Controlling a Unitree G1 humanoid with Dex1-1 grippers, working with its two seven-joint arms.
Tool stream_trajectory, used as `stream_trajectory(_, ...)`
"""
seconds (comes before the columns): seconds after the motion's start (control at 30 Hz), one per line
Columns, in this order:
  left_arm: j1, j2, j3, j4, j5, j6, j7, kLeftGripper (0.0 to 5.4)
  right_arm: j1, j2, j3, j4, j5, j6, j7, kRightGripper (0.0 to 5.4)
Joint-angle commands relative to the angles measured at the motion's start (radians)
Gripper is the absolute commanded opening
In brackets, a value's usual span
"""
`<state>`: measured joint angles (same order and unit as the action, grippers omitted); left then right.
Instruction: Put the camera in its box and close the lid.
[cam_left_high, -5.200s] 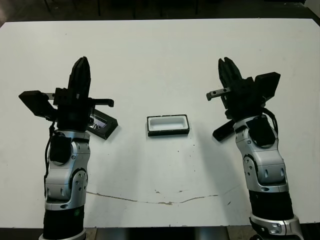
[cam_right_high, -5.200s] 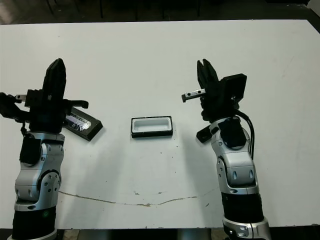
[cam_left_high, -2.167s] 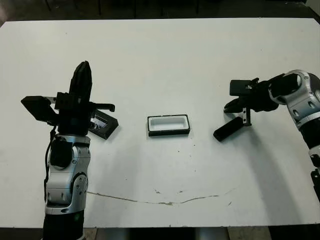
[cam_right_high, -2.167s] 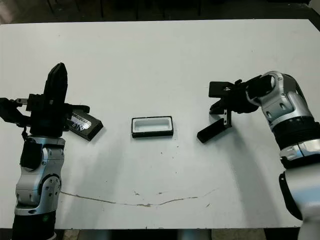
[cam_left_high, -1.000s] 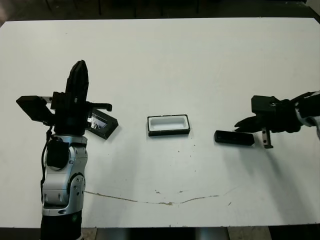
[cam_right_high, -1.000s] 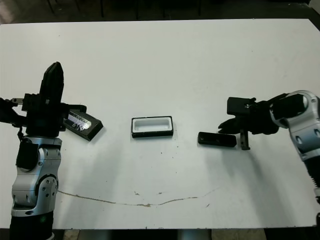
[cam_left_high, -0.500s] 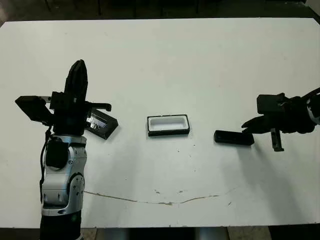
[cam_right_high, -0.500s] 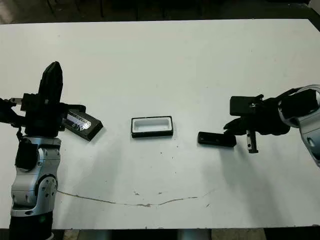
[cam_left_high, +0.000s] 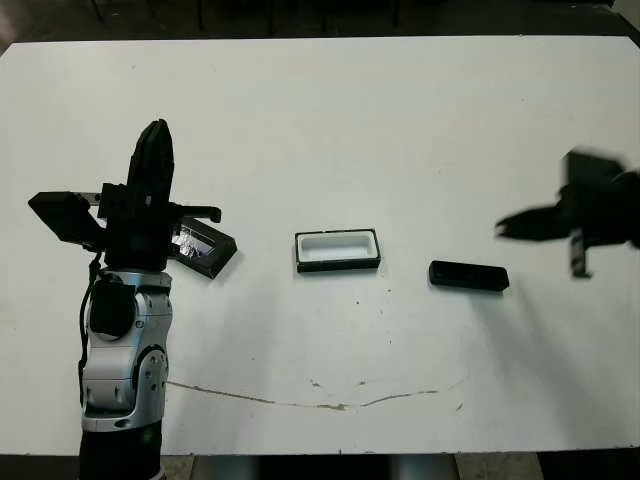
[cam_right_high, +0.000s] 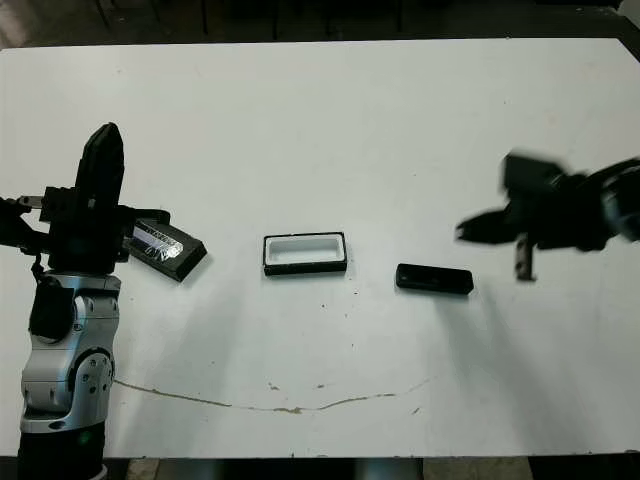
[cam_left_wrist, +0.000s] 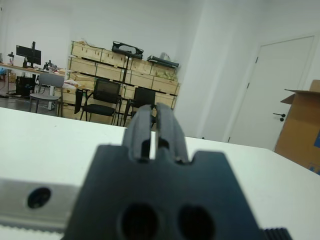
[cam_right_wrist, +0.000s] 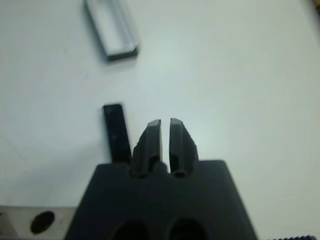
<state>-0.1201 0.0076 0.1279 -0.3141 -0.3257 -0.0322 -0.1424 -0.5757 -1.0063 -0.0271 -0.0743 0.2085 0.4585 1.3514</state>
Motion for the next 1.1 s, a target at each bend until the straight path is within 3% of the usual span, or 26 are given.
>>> stream_trajectory(0.03, 0.015, 0.004, -0.002, 0.017, -0.001, 0.012, 0.001, 0.02, -0.023, -0.024, -0.039, -0.018, 0.053, 0.048, -0.016, 0.00)
stream_trajectory(0.17, 0.018, 0.004, -0.004, 0.015, -0.003, 0.015, 0.004, 0.02, -0.001, 0.017, -0.023, 0.046, 0.103, 0.094, -0.032, 0.00)
stream_trajectory(0.33, 0.020, 0.010, -0.003, 0.019, 0.005, 0.004, 0.002, 0.01, -0.004, 0.050, 0.059, 0.146, 0.110, 0.067, 0.014, 0.03)
stream_trajectory(0.5, 0.021, 0.008, -0.001, 0.021, -0.002, 0.007, 0.001, 0.00, -0.010, 0.041, 0.129, 0.173, 0.084, 0.077, 0.043, 0.60)
stream_trajectory(0.63, 0.021, 0.005, 0.000, 0.021, -0.012, 0.013, 0.002, 0.00, -0.006, 0.072, 0.133, 0.253, 0.109, -0.015, 0.119, 1.26)
stream_trajectory(0.77, 0.021, 0.006, 0.000, 0.022, -0.019, 0.017, 0.000, 0.00, 0.009, 0.090, 0.127, 0.268, 0.113, -0.060, 0.133, 1.95)
stream_trajectory(1.1, 0.024, 0.016, 0.007, 0.023, -0.018, 0.015, -0.004, 0.00, 0.021, 0.196, 0.100, 0.420, 0.155, -0.256, 0.212, 3.69)
